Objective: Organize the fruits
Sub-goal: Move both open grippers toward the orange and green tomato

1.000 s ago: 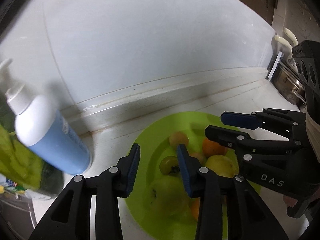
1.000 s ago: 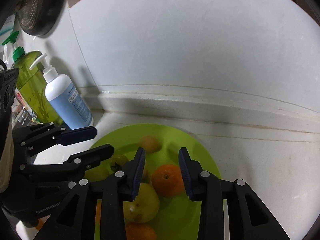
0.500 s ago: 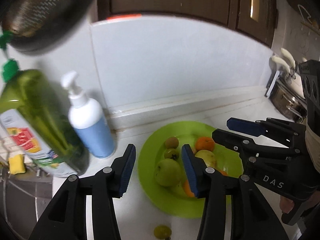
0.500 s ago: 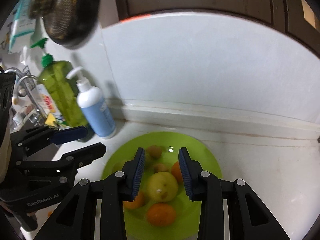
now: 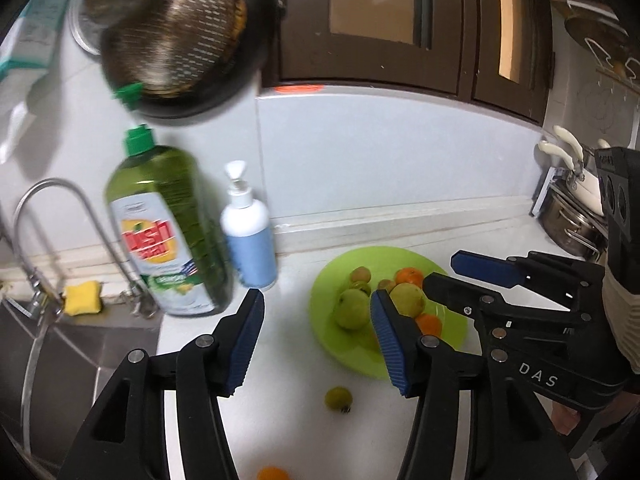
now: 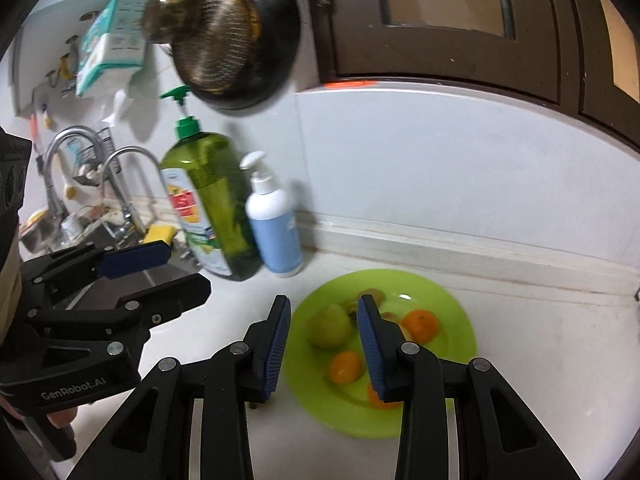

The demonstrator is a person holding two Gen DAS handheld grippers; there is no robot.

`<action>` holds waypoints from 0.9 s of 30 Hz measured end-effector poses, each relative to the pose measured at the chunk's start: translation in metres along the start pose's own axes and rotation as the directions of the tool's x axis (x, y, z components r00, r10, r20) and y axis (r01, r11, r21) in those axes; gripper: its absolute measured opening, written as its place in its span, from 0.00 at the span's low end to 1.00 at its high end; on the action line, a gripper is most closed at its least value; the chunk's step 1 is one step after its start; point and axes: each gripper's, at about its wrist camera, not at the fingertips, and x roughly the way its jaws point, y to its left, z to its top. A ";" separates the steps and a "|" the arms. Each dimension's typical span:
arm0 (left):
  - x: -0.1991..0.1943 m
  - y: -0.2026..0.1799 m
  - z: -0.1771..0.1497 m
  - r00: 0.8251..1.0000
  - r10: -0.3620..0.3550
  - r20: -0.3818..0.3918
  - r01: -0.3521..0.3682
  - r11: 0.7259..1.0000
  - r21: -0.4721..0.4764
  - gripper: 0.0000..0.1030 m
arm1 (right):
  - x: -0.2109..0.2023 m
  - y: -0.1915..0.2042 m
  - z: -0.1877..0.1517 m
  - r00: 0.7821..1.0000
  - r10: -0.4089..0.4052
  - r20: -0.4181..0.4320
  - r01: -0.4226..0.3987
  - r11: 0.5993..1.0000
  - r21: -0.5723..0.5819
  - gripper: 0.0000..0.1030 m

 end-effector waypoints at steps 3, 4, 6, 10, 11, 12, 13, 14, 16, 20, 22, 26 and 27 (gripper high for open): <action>-0.015 0.005 -0.011 1.000 0.029 0.001 -0.029 0.999 -0.019 0.54 | -0.006 0.012 -0.007 1.000 0.023 0.001 -0.023 1.000 -0.015 0.35; -0.020 0.006 -0.016 0.999 0.034 -0.001 -0.034 0.999 -0.026 0.54 | -0.007 0.017 -0.010 0.999 0.033 -0.004 -0.033 0.999 -0.021 0.35; -0.026 0.008 -0.025 0.999 0.048 -0.005 -0.048 0.998 -0.038 0.54 | -0.008 0.023 -0.014 0.999 0.048 -0.010 -0.049 0.998 -0.029 0.35; -0.037 0.012 -0.043 0.996 0.089 -0.023 -0.090 0.995 -0.050 0.54 | -0.007 0.035 -0.024 0.997 0.075 -0.029 -0.077 0.996 -0.043 0.35; -0.038 0.013 -0.047 0.995 0.091 -0.028 -0.092 0.994 -0.053 0.54 | -0.007 0.038 -0.027 0.996 0.082 -0.036 -0.083 0.996 -0.045 0.35; -0.040 0.015 -0.051 0.995 0.096 -0.036 -0.098 0.993 -0.062 0.54 | -0.006 0.040 -0.029 0.995 0.088 -0.041 -0.089 0.995 -0.047 0.35; -0.041 0.017 -0.056 0.994 0.104 -0.043 -0.107 0.992 -0.071 0.54 | -0.005 0.043 -0.032 0.995 0.093 -0.047 -0.095 0.994 -0.051 0.35; -0.042 0.018 -0.059 0.994 0.106 -0.041 -0.109 0.991 -0.077 0.54 | -0.005 0.045 -0.034 0.994 0.096 -0.052 -0.099 0.994 -0.054 0.35; -0.046 0.020 -0.069 0.992 0.122 -0.045 -0.126 0.989 -0.084 0.54 | -0.003 0.050 -0.039 0.992 0.104 -0.065 -0.108 0.992 -0.059 0.35; -0.047 0.022 -0.084 0.989 0.133 -0.061 -0.138 0.985 -0.106 0.54 | 0.002 0.057 -0.048 0.990 0.110 -0.083 -0.116 0.991 -0.072 0.35; -0.045 0.023 -0.092 0.987 0.145 -0.069 -0.152 0.982 -0.113 0.54 | 0.006 0.060 -0.054 0.989 0.111 -0.097 -0.119 0.990 -0.080 0.35; -0.038 0.024 -0.107 0.985 0.140 -0.104 -0.153 0.980 -0.125 0.54 | 0.017 0.064 -0.065 0.985 0.111 -0.131 -0.124 0.988 -0.092 0.35; -0.036 0.025 -0.110 0.983 0.141 -0.113 -0.155 0.980 -0.126 0.54 | 0.020 0.064 -0.068 0.984 0.113 -0.140 -0.126 0.988 -0.090 0.35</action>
